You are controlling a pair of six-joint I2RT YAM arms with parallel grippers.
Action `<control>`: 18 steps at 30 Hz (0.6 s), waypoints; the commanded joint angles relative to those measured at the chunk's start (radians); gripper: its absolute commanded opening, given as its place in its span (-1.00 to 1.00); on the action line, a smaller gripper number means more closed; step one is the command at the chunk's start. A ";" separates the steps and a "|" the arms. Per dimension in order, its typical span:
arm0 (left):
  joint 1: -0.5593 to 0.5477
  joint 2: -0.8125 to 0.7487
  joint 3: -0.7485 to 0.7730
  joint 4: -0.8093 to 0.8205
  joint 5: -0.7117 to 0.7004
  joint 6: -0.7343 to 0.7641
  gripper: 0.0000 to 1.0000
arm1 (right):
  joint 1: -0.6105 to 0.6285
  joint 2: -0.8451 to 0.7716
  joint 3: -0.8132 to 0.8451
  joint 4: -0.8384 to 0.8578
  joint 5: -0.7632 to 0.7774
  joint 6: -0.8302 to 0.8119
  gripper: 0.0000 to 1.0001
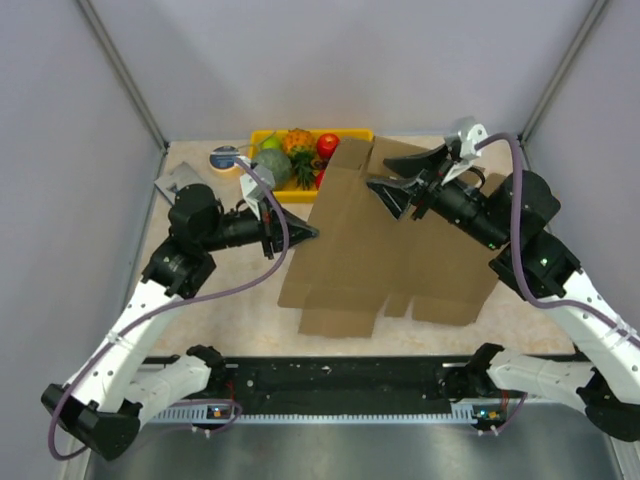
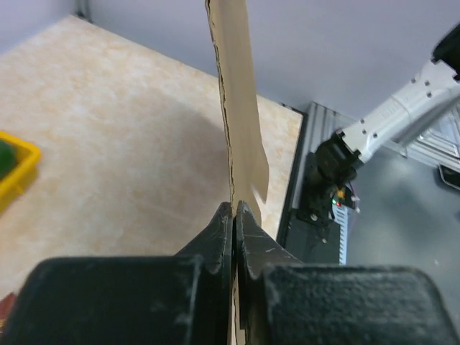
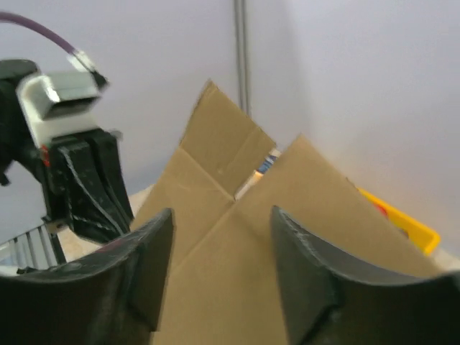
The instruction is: Fold the paper box
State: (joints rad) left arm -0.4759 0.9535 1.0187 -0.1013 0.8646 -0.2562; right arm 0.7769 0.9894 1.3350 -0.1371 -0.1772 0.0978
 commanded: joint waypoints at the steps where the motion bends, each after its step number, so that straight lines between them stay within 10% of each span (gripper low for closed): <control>1: 0.006 -0.036 0.219 -0.288 -0.198 0.169 -1.00 | -0.004 -0.060 0.026 -0.140 0.162 -0.091 0.30; 10: 0.003 -0.062 0.650 -0.758 -0.295 0.273 -1.00 | -0.004 -0.178 0.115 -0.285 0.257 -0.135 0.79; 18: 0.003 -0.002 0.825 -0.956 -0.447 0.278 -1.00 | -0.002 -0.097 0.246 -0.377 -0.142 -0.358 0.78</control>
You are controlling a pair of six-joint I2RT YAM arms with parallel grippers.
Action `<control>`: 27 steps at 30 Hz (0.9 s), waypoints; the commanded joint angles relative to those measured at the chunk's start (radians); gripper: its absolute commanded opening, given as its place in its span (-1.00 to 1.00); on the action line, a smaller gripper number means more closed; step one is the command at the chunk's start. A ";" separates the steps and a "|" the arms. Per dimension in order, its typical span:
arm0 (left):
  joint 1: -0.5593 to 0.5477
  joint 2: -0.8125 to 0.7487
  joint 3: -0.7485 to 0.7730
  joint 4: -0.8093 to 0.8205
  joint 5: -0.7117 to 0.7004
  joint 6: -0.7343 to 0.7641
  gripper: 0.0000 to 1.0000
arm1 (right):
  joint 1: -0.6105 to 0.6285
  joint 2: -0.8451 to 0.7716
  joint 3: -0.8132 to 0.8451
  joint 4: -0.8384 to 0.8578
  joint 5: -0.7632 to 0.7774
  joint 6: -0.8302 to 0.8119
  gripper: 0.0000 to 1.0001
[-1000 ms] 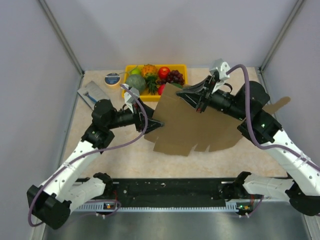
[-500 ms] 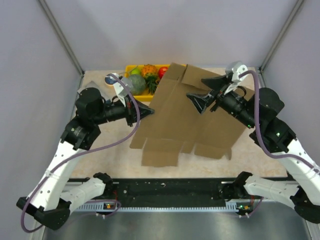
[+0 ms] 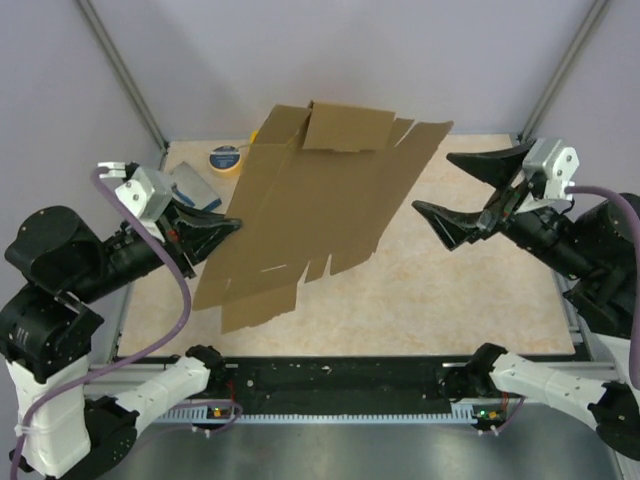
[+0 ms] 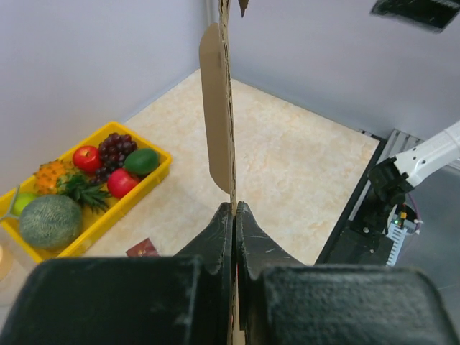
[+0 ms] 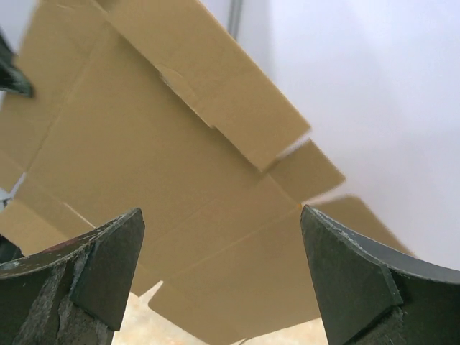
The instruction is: Fold the paper box
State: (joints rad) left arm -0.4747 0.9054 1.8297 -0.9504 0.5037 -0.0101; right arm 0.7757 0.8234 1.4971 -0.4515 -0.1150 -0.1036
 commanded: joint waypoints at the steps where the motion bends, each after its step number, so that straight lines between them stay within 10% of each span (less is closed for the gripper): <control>1: 0.002 0.046 0.005 -0.108 -0.086 0.044 -1.00 | -0.001 0.089 0.115 -0.059 -0.224 -0.180 0.78; 21: -0.024 0.132 -0.056 -0.122 0.012 0.234 -1.00 | -0.041 0.500 0.528 -0.105 -0.423 -0.292 0.91; 27: -0.030 0.162 -0.049 -0.123 0.032 0.239 -1.00 | -0.044 0.531 0.528 -0.108 -0.672 -0.240 0.51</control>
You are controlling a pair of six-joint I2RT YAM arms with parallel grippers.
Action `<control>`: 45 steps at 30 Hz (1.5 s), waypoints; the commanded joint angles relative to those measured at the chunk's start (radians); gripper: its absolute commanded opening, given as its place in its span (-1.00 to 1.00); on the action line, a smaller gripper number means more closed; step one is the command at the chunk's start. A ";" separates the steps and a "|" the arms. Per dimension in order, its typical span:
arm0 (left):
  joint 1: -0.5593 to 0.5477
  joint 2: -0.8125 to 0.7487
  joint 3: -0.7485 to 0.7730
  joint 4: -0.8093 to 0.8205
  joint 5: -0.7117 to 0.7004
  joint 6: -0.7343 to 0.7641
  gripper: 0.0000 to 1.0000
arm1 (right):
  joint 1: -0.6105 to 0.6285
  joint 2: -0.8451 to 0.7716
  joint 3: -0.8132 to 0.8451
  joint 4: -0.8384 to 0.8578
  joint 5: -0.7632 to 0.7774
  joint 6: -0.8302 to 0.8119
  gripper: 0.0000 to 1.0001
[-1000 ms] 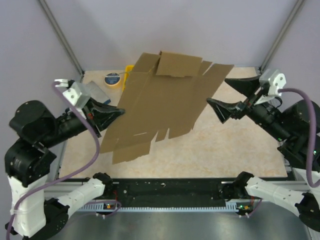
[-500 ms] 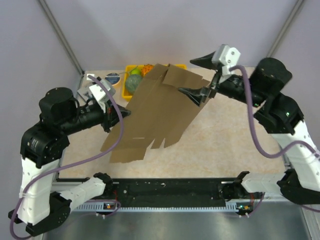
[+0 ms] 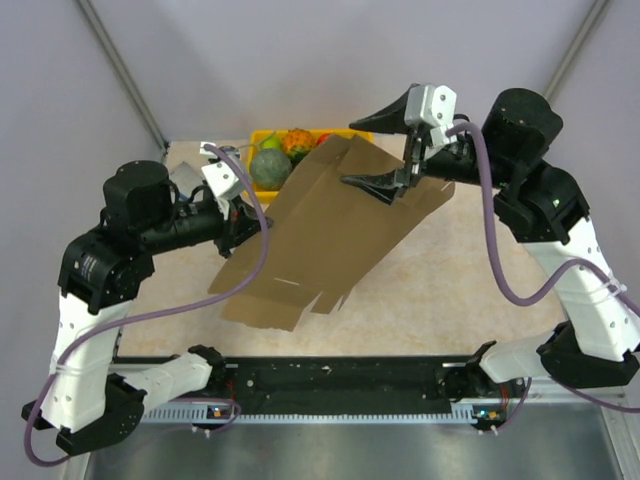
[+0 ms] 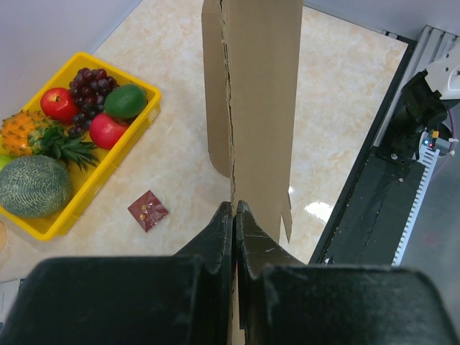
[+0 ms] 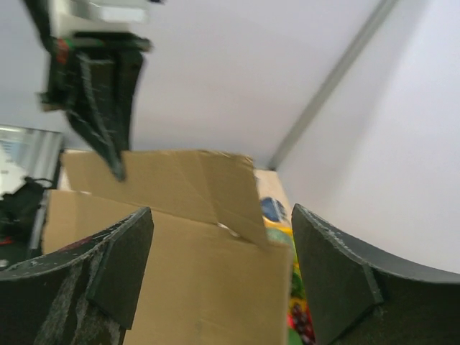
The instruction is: Fold the paper box
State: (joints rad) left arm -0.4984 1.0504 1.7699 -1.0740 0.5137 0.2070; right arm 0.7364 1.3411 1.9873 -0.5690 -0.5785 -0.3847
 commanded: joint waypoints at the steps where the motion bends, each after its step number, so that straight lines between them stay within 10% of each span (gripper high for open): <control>1: -0.008 0.020 0.011 0.000 0.020 0.023 -1.00 | -0.003 0.021 0.039 0.011 -0.222 0.046 0.43; 10: -0.011 0.023 0.013 0.000 0.049 0.028 -1.00 | -0.003 0.085 0.085 0.017 -0.261 0.089 -0.25; 18: -0.015 0.019 0.016 -0.004 0.063 0.032 -1.00 | -0.005 0.061 0.070 0.017 0.002 0.052 0.31; 29: -0.015 -0.003 0.005 0.113 -0.009 -0.033 -0.98 | -0.003 0.073 0.031 0.064 -0.196 0.157 -1.00; 33: -0.014 -0.150 -0.119 0.363 -0.309 -0.259 0.25 | -0.003 0.037 0.021 0.150 -0.043 0.294 -1.00; 37: -0.014 -0.390 -0.266 0.525 -0.417 -0.340 0.96 | -0.003 -0.055 -0.041 0.332 0.055 0.492 -1.00; 45: -0.015 -0.541 -0.208 0.530 -0.647 -0.368 0.96 | -0.002 -0.121 0.013 0.457 0.250 0.840 -1.00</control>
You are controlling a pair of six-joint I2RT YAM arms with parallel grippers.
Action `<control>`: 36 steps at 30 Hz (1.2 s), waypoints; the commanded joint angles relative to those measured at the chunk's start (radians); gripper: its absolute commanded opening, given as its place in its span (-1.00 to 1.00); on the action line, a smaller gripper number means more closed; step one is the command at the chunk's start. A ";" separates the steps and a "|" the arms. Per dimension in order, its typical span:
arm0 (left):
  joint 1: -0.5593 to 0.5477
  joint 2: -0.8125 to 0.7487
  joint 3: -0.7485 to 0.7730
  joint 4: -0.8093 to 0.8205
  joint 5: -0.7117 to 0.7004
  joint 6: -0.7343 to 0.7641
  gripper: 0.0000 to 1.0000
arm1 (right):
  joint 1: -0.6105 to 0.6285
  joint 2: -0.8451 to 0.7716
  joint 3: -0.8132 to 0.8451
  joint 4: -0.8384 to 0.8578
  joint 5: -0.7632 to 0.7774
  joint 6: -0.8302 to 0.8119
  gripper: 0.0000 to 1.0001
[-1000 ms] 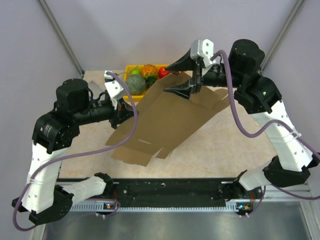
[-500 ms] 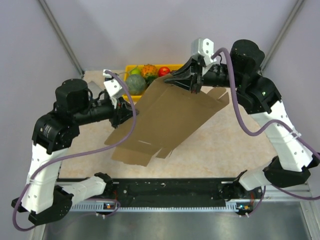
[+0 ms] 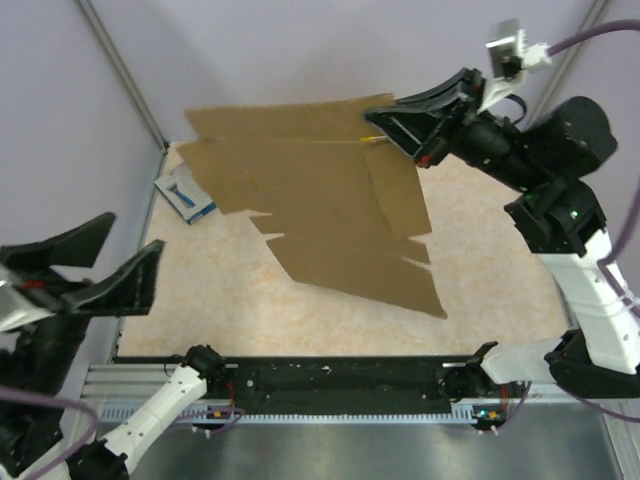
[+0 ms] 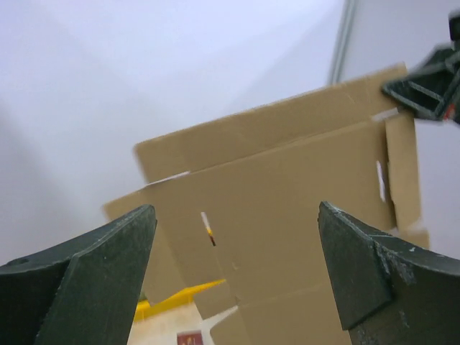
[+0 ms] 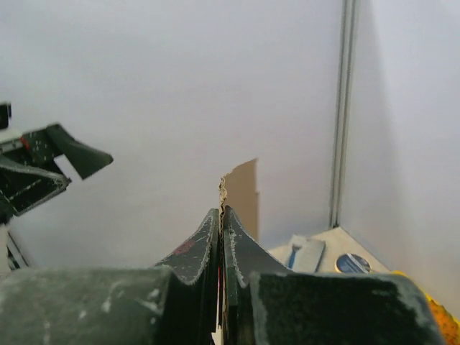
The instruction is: Fold the paper box
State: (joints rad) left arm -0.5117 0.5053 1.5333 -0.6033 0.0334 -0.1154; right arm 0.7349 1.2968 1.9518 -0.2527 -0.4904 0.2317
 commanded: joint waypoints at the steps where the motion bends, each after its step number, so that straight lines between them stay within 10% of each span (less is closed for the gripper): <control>1: -0.004 0.013 0.043 0.034 -0.176 -0.046 0.96 | -0.003 -0.088 0.047 0.130 0.224 0.222 -1.00; 6: -0.007 0.068 -0.002 -0.019 -0.254 -0.104 0.96 | -0.124 -0.220 -0.242 0.150 0.362 0.214 -1.00; 16: 0.007 0.329 -0.285 0.158 -0.168 -0.191 0.96 | -0.693 -0.190 -0.993 0.735 -0.126 0.555 -1.00; 23: 0.150 0.558 -0.369 0.382 0.061 -0.273 0.94 | -0.819 0.022 -1.007 0.739 -0.241 0.357 -1.00; 36: 0.314 1.007 -0.311 0.594 0.376 -0.328 0.85 | -0.879 0.295 -0.904 0.990 -0.371 0.501 -1.00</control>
State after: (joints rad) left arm -0.1997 1.4170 1.1603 -0.1150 0.2859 -0.4747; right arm -0.1352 1.5784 1.0119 0.5709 -0.7567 0.7082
